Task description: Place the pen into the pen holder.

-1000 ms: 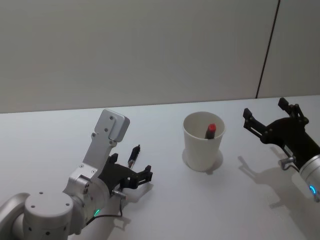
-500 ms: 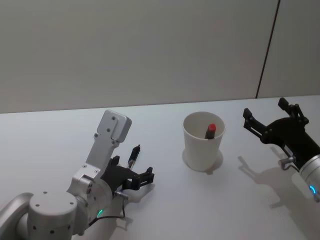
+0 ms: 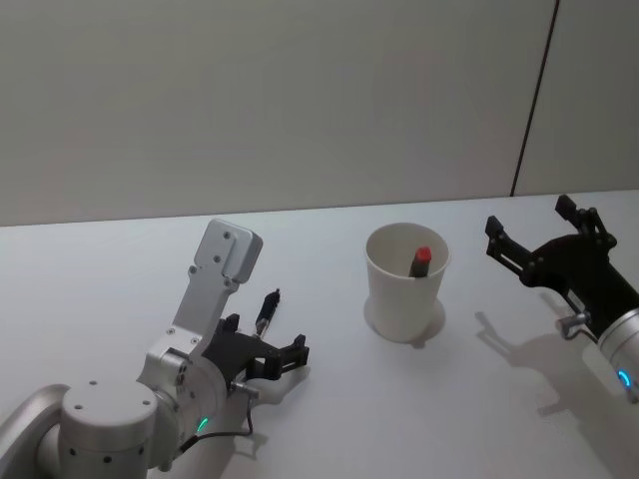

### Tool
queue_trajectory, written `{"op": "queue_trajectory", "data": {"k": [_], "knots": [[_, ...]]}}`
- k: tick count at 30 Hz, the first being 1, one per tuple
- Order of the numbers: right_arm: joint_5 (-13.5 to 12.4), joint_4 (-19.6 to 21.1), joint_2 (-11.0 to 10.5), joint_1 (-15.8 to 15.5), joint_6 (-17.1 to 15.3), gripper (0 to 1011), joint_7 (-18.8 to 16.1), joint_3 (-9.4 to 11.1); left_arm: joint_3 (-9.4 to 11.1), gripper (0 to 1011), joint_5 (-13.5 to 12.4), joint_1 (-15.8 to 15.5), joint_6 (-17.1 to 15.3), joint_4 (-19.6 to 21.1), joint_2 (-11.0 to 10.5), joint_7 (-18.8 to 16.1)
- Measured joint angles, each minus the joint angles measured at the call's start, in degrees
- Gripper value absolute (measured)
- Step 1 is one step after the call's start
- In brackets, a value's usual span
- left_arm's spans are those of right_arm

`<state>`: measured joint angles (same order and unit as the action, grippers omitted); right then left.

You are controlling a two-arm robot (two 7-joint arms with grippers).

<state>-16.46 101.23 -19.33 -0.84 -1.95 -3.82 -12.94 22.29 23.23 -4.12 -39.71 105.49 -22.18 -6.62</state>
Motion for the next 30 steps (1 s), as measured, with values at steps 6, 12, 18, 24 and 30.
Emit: {"op": "queue_trajectory", "data": {"k": [6,12,18,24,30], "knots": [[0.0,0.0,0.0,0.0,0.0,1002,0.0,0.0,-0.4,1001,0.9,0.1,-0.1,-0.2,0.6,-0.6],[0.0,0.0,0.0,0.0,0.0,1001,0.0,0.0,-0.7,1001,1.5,0.1,-0.1,-0.4,1.0,-0.9],[0.0,0.0,0.0,0.0,0.0,1001,0.0,0.0,-0.9,1001,1.8,0.0,-0.3,-0.7,1.5,-0.9],[0.0,0.0,0.0,0.0,0.0,1001,0.0,0.0,-1.0,1001,1.9,-0.1,-0.6,-1.0,1.9,-0.7],[0.0,0.0,0.0,0.0,0.0,1001,0.0,0.0,-1.2,1001,2.0,-0.2,-1.1,-1.2,2.2,-0.4]]}}
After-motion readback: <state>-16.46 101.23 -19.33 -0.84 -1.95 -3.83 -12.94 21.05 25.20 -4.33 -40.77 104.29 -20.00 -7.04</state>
